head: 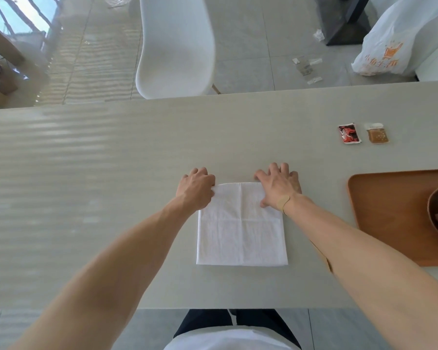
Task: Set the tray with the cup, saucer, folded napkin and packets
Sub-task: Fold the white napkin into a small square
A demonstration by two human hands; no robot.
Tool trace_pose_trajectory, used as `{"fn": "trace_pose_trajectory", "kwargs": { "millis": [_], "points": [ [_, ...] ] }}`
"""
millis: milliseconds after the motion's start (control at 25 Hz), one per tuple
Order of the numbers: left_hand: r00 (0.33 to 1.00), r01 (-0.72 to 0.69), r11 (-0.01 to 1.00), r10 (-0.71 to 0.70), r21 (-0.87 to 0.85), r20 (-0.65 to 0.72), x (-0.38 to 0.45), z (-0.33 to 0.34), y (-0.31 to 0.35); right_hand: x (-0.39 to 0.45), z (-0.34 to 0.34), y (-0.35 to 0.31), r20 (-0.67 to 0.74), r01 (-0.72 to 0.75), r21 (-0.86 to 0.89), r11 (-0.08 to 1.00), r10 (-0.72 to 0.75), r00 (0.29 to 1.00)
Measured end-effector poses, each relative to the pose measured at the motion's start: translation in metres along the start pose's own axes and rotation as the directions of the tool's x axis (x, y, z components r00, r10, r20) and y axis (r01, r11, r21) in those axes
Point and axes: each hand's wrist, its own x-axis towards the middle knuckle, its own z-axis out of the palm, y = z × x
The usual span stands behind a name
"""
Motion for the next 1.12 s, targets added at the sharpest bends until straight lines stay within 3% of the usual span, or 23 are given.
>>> {"fn": "trace_pose_trajectory", "kwargs": {
  "millis": [240,520,840,1120],
  "points": [
    [0.945,-0.164,0.981,0.126,-0.104,-0.303,-0.042,-0.002,-0.007,-0.013,0.002,0.005,-0.078,0.108,0.065,0.992,-0.103,0.992],
    [0.913,-0.141,0.964,0.04,-0.225,-0.405,-0.082,-0.002,-0.007,-0.062,0.009,0.01,-0.363,0.141,0.182,0.973,-0.067,0.929],
    [0.902,-0.164,0.953,0.04,-0.256,-0.43,-0.133,0.021,-0.003,-0.116,0.027,0.011,-0.427,0.23,0.266,0.936,-0.1,0.899],
    [0.944,-0.114,0.971,0.039,-0.212,-0.326,-0.166,0.056,-0.004,-0.148,0.062,0.009,-0.396,0.263,0.228,0.938,-0.157,0.905]
  ]
}}
